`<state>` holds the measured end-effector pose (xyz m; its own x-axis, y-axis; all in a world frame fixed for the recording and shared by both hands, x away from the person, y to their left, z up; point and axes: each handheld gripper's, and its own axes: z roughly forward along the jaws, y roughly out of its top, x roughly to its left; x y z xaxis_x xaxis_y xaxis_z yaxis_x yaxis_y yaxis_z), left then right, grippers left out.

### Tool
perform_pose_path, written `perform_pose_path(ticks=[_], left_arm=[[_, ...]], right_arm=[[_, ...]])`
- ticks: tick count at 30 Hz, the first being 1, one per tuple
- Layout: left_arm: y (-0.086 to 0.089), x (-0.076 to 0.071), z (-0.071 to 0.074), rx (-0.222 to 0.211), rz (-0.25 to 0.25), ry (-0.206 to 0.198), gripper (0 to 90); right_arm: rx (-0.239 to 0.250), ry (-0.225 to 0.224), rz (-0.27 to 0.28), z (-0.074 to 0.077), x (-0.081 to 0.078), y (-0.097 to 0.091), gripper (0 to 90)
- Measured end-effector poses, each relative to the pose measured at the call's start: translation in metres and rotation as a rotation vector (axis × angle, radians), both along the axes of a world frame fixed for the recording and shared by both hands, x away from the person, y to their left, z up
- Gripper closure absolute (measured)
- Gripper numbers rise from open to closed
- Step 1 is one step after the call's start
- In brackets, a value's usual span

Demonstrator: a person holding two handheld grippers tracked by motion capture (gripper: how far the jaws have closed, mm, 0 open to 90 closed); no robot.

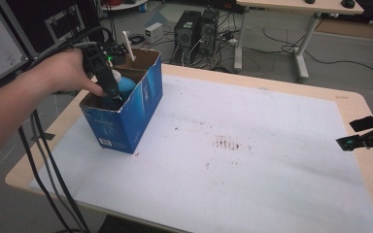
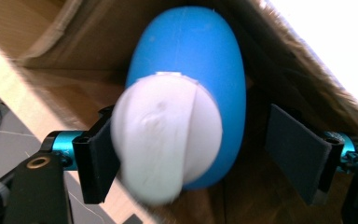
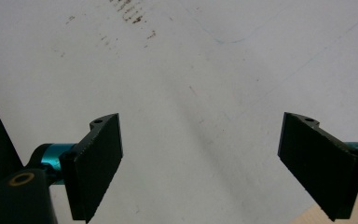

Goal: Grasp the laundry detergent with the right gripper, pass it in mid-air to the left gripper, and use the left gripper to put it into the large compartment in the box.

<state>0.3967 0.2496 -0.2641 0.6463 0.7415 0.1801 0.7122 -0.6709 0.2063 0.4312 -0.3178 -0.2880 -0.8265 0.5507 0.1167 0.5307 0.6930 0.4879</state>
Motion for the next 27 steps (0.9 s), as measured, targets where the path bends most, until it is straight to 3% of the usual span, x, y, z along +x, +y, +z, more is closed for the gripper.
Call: perform_pose_path(ticks=[7,10,11,12,18,23,27], left_arm=[[-0.003,-0.007,0.038,-0.028,-0.023,-0.073,20.7],[-0.017,-0.01,0.051,-0.041,-0.085,-0.092,20.6],[-0.017,-0.01,0.051,-0.041,-0.085,-0.092,20.4],[-0.033,-0.01,0.056,-0.049,-0.147,-0.091,20.4],[-0.084,-0.005,0.049,-0.06,-0.291,-0.081,20.4],[-0.116,0.004,0.034,-0.07,-0.356,-0.066,20.4],[-0.129,0.009,0.025,-0.063,-0.378,-0.06,20.4]], right_arm=[[-0.005,-0.009,0.009,0.001,-0.009,0.008,13.4],[-0.005,-0.015,-0.001,0.003,-0.013,0.01,13.3],[-0.005,-0.015,-0.001,0.003,-0.013,0.01,13.3],[0.003,-0.014,-0.006,0.004,-0.014,0.01,13.4],[0.033,-0.02,-0.043,0.011,-0.021,0.013,13.3],[0.04,-0.031,-0.054,0.012,-0.025,0.015,13.3],[0.039,-0.036,-0.052,0.012,-0.027,0.018,13.3]])
